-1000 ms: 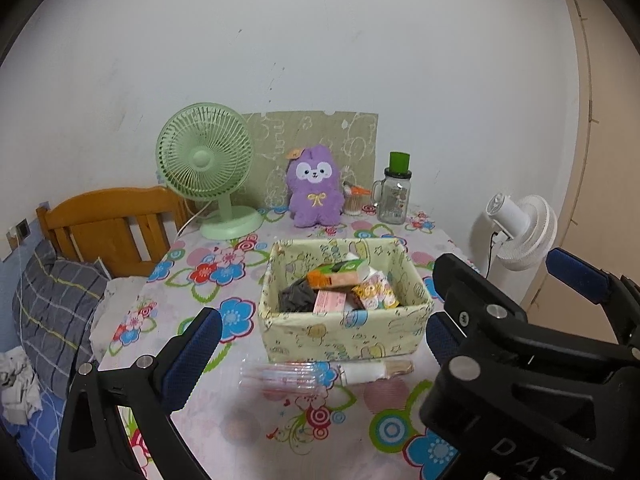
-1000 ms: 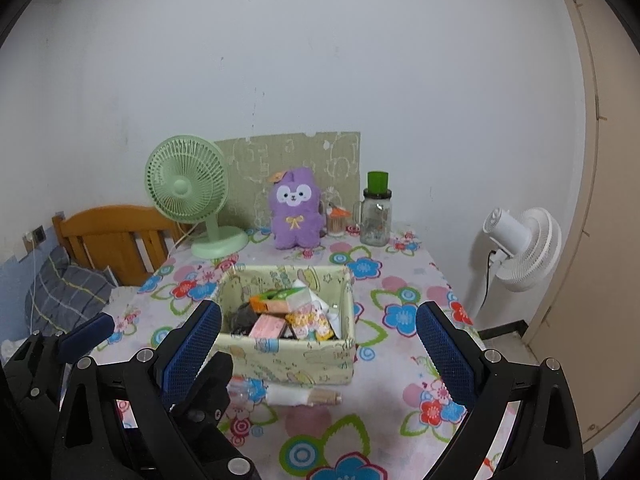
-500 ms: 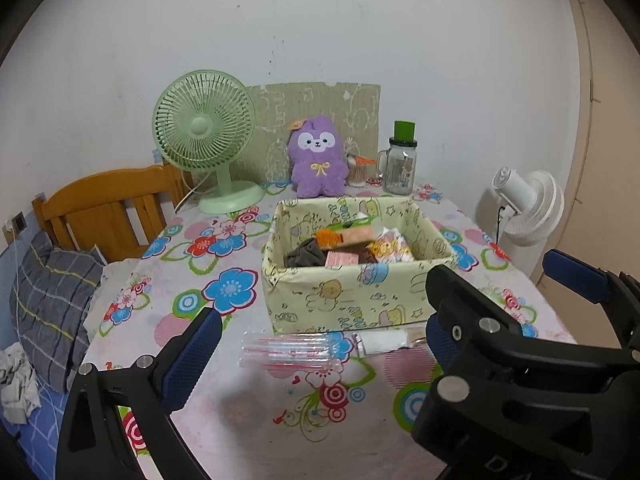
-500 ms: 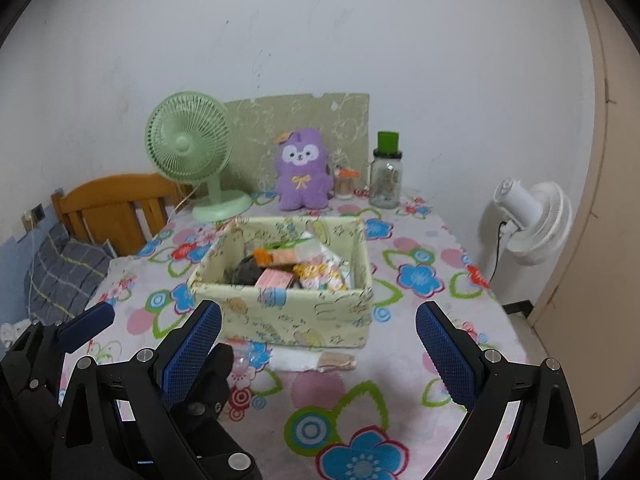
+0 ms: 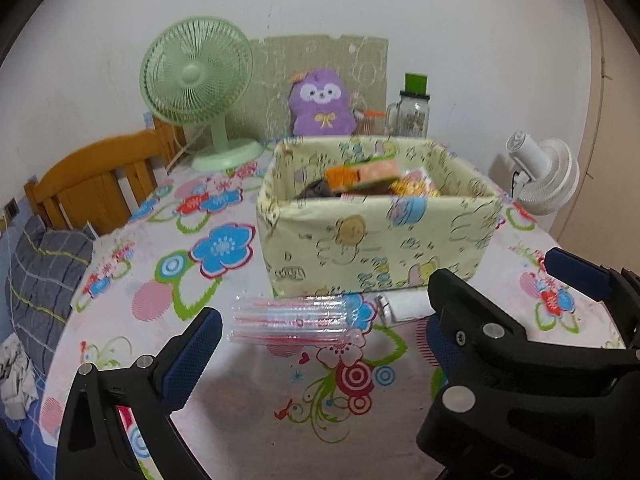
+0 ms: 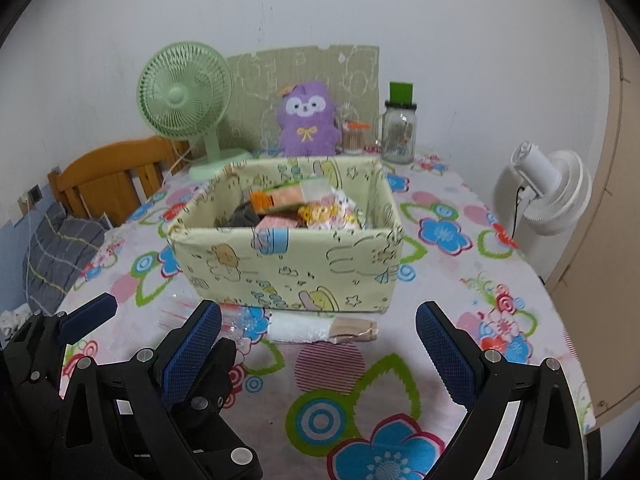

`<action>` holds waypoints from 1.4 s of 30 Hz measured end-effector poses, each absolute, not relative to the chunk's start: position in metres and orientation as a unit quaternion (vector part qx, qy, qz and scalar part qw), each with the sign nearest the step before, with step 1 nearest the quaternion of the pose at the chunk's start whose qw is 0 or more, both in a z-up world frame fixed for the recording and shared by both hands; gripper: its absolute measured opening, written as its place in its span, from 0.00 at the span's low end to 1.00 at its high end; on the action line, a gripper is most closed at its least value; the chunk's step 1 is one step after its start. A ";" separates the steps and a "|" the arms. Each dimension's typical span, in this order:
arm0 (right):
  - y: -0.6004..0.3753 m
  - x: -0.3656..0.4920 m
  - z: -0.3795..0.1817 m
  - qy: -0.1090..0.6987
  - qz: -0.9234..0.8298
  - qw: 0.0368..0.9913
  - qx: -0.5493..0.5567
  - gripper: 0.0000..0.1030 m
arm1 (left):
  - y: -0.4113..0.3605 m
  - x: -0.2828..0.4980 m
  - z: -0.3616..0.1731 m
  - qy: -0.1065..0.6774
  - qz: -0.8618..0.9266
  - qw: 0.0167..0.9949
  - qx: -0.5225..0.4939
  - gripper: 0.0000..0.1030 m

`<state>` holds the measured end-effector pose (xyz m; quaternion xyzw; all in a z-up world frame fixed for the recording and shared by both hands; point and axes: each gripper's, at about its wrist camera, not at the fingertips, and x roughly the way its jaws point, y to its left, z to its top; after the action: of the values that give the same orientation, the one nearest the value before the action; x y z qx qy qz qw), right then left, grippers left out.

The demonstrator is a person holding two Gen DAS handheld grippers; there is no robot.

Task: Organize soft objects
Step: 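Withdraw both grippers and reach toward the straws and white roll, then grasp the clear straws with the left gripper while the right grasps the white roll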

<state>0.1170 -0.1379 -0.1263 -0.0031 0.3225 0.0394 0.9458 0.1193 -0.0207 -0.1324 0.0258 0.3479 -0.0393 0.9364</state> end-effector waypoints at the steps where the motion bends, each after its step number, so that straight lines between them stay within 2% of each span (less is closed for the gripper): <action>1: -0.137 0.121 -0.131 0.327 0.038 0.944 -0.005 0.96 | -0.020 0.122 -0.137 0.354 -0.039 0.934 0.024 1.00; 15: -0.130 0.158 -0.172 0.378 0.035 0.925 0.000 0.96 | -0.008 0.158 -0.180 0.415 -0.024 0.909 0.017 0.98; 28: -0.135 0.181 -0.186 0.401 0.036 0.915 0.015 0.96 | -0.013 0.176 -0.188 0.437 -0.018 0.898 0.038 0.99; 35: -0.131 0.185 -0.192 0.413 0.041 0.910 0.016 0.96 | -0.015 0.170 -0.187 0.431 -0.030 0.901 0.043 0.90; 41: -0.127 0.189 -0.196 0.421 0.046 0.906 0.020 0.87 | -0.017 0.168 -0.186 0.426 -0.039 0.902 0.049 0.84; 42: -0.127 0.190 -0.196 0.421 0.045 0.906 0.021 0.81 | -0.016 0.168 -0.186 0.426 -0.040 0.903 0.048 0.84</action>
<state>0.1895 -0.1269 -0.1963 0.0208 0.4206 0.0454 0.9059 0.1681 -0.0164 -0.1862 0.0481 0.4261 -0.0402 0.9025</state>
